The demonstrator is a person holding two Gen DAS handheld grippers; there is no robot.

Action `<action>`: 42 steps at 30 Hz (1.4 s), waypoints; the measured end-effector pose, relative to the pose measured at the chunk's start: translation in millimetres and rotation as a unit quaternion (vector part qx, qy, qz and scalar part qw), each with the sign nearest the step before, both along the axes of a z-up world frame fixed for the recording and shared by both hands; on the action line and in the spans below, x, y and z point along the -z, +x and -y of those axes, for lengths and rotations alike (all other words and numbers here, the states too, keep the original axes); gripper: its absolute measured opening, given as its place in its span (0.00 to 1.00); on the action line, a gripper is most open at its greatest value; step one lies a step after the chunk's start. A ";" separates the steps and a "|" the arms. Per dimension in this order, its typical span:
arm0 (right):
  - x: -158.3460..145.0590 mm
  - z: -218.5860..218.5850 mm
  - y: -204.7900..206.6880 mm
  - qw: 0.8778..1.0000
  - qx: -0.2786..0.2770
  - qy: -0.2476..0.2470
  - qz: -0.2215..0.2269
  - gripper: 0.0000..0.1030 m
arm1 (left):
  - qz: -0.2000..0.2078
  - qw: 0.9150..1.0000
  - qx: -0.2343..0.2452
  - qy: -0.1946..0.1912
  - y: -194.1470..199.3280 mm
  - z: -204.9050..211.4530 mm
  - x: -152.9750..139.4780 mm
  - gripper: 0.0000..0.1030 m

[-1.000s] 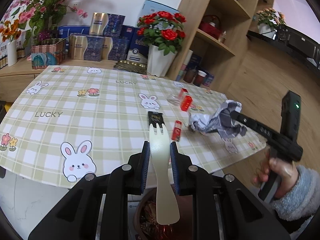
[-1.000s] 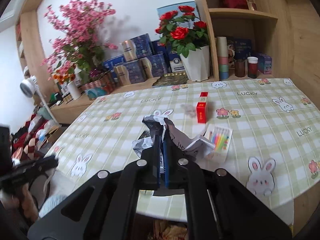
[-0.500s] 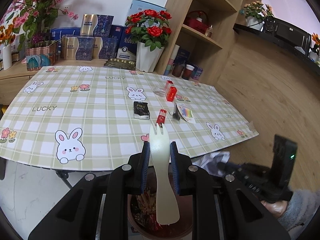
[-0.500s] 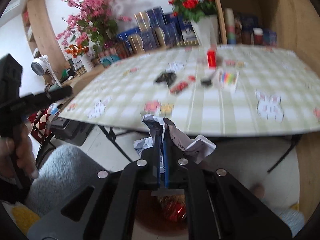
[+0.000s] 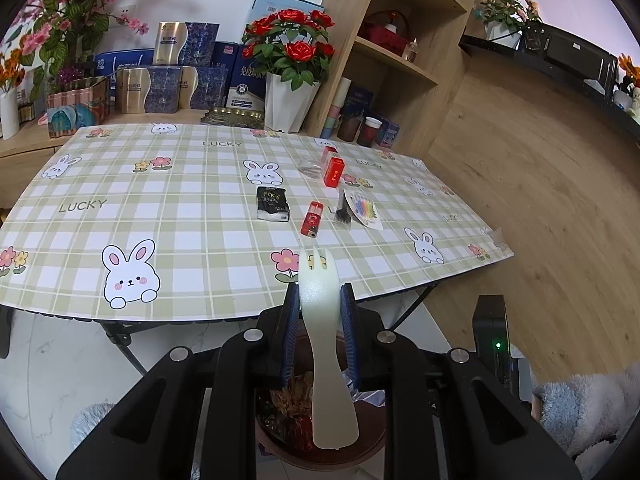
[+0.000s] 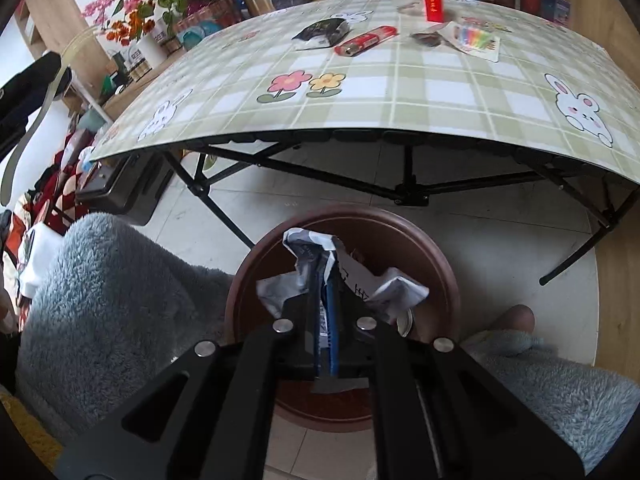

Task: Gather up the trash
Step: 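Carry the fork and plastic bag down into the bin with both tools, then release the fork and bag into the bin and raise both tools to the table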

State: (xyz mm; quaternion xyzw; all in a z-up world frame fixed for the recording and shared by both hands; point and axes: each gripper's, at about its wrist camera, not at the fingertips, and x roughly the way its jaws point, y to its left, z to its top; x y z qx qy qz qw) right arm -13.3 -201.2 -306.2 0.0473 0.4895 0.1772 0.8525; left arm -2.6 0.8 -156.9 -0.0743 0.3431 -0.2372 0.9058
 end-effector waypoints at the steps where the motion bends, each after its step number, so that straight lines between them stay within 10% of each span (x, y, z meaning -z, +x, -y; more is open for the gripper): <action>1: -0.6 0.1 -0.4 1.000 0.001 0.000 0.001 0.07 | -0.001 1.000 0.000 0.000 -0.4 0.2 0.7 0.20; 11: -10.3 9.5 0.6 1.000 0.017 0.008 0.021 0.34 | -0.013 1.000 0.002 0.001 0.6 3.4 7.5 0.20; 18: -49.4 30.1 -4.3 0.991 0.049 0.004 0.128 0.95 | -0.031 1.000 0.004 0.002 2.5 4.2 17.9 0.20; 27: -74.1 59.9 -5.7 0.972 0.079 -0.042 0.217 0.95 | -0.049 0.999 0.019 0.015 4.8 17.2 30.3 0.20; 42: -54.7 82.0 -6.8 0.973 0.117 0.008 0.198 0.95 | -0.080 0.995 0.048 0.045 8.6 46.7 55.8 0.20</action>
